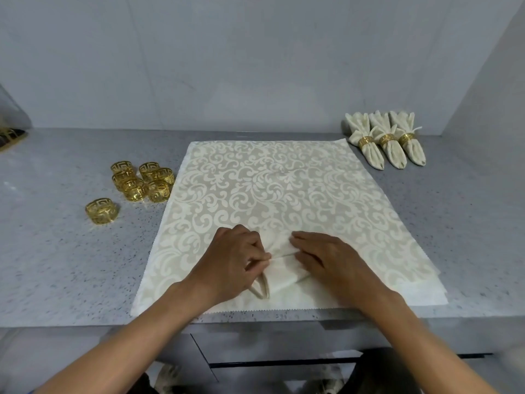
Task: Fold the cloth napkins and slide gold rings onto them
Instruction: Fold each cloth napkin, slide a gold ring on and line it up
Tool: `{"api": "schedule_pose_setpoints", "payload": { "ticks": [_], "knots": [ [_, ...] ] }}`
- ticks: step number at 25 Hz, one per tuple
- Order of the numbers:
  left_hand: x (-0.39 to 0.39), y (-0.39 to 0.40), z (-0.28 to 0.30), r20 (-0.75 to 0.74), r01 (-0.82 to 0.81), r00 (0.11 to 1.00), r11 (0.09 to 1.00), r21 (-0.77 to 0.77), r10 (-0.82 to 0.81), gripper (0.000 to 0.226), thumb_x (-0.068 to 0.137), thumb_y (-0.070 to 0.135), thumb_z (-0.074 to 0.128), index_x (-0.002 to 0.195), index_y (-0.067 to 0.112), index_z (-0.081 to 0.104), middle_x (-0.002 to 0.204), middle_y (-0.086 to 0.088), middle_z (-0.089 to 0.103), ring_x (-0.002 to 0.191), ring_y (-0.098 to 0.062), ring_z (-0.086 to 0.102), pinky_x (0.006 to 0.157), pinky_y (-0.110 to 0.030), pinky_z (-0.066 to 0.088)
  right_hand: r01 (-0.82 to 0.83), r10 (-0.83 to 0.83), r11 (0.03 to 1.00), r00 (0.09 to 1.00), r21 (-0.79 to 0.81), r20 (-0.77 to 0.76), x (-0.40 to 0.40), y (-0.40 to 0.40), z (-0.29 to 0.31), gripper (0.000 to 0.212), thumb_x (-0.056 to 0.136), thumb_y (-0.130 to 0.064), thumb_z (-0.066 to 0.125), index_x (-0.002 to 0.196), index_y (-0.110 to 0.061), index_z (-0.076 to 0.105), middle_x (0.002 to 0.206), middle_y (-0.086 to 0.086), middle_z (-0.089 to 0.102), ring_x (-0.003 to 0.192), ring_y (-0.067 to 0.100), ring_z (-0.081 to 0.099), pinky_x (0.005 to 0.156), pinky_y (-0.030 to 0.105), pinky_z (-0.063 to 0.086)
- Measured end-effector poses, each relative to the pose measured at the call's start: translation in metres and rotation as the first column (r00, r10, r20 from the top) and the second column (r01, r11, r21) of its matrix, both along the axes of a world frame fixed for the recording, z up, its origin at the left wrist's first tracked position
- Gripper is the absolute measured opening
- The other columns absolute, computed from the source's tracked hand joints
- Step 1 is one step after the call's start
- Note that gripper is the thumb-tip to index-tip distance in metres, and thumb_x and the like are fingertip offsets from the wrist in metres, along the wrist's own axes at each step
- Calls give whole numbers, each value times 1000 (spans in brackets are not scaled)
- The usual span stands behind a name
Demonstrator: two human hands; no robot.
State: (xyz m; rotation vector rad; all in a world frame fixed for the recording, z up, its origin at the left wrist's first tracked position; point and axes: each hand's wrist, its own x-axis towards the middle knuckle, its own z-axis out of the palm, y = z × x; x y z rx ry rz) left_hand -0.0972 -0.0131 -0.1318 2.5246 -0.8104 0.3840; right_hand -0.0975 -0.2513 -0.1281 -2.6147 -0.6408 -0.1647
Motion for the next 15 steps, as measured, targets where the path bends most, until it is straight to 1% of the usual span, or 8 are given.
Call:
{"api": "schedule_pose_setpoints", "payload": {
  "ticks": [1,3,5,7,9,11,13,15],
  "knots": [
    [0,0,0,3,-9,1000,1000,-1,9,15,89,36,64,93,30,77,80,18,59,87,1,45,81,-27,29,10,-14,998,998,69,53,3,-8,-3,26,97,-30,60,121,-26,70,130,-15,61,121,10,53,103,21,39],
    [-1,1,-1,24,-25,999,999,20,25,21,90,40,57,95,33,76,80,18,61,89,-2,48,82,-28,30,1,-19,994,986,108,167,8,-21,-10,10,89,-25,70,95,-23,78,101,-13,64,94,12,54,83,22,43],
    [-3,2,-1,48,-21,999,998,60,19,27,91,42,50,96,34,75,81,18,61,89,-5,49,82,-27,28,-49,47,999,960,-1,277,9,-26,-11,12,94,-24,66,93,-19,77,93,-10,60,83,13,51,75,28,43],
    [-4,0,-1,90,-27,996,993,111,17,28,92,38,48,92,32,76,80,18,59,89,-6,49,82,-25,26,-114,154,985,925,-132,348,5,-30,-10,22,100,-26,54,108,-18,73,98,-6,61,81,16,54,73,32,45],
    [-6,-6,0,127,-40,992,984,174,18,27,93,32,49,83,28,74,78,16,57,88,-8,50,83,-26,27,-104,158,981,920,-166,358,-3,-26,-7,28,100,-30,49,110,-16,71,105,-2,63,84,20,59,75,35,50],
    [-6,-9,2,126,-48,992,977,207,22,23,92,27,52,79,26,72,77,15,55,85,-11,52,83,-28,28,2,40,991,949,-133,314,-14,-6,-8,36,93,-45,49,102,-18,72,108,-3,64,90,21,59,80,35,50],
    [-5,-7,6,99,-46,995,979,198,27,22,90,28,53,80,27,73,76,15,55,84,-10,52,82,-29,30,100,-89,994,968,-34,234,-23,16,-11,47,84,-61,52,100,-21,72,106,-10,62,93,15,55,80,27,44],
    [-8,-11,13,54,-80,996,973,217,70,26,90,32,49,79,27,72,77,14,56,84,-10,52,84,-32,34,136,-142,989,976,50,167,-25,24,-16,52,80,-65,53,104,-22,70,107,-15,59,96,10,50,81,23,40]
  ]
}}
